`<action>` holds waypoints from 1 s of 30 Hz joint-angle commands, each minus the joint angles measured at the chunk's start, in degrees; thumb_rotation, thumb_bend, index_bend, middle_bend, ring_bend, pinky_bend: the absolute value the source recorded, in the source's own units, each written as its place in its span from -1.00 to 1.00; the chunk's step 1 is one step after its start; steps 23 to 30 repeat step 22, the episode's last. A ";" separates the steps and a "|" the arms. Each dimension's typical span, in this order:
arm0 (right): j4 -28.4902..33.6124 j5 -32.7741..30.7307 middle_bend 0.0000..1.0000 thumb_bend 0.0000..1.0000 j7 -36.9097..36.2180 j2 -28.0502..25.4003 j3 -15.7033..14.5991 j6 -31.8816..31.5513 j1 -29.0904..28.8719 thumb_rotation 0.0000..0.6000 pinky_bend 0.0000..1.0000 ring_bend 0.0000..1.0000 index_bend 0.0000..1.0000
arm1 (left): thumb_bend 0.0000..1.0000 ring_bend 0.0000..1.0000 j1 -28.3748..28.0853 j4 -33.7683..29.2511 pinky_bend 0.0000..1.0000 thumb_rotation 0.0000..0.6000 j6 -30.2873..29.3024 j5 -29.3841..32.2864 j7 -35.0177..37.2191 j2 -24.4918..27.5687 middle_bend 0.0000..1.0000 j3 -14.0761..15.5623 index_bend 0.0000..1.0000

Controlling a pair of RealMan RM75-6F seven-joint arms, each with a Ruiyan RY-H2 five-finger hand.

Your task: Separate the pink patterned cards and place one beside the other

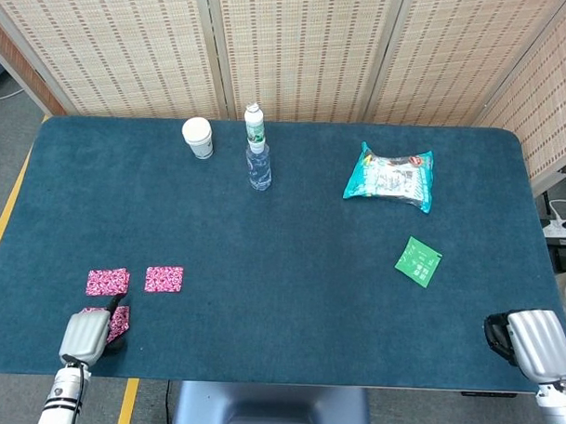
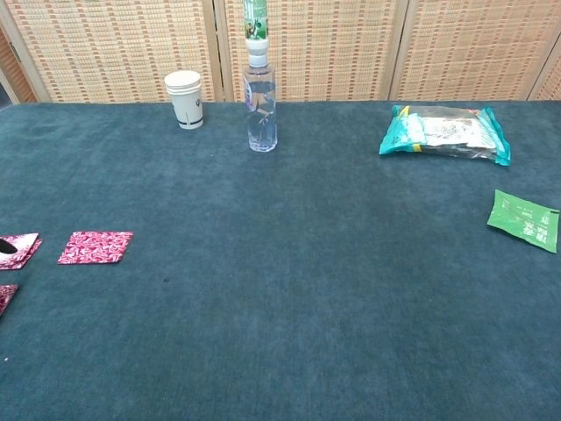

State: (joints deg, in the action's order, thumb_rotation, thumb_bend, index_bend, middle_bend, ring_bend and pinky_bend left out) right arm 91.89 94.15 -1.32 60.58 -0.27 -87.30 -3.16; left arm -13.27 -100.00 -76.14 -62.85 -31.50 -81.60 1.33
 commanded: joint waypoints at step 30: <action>0.05 -1.26 0.85 0.39 2.40 1.03 0.44 0.86 -0.27 1.00 0.97 0.76 1.00 | -0.36 -0.31 3.99 7.77 -0.18 1.00 -9.98 -22.03 17.27 12.13 -0.40 1.33 -0.60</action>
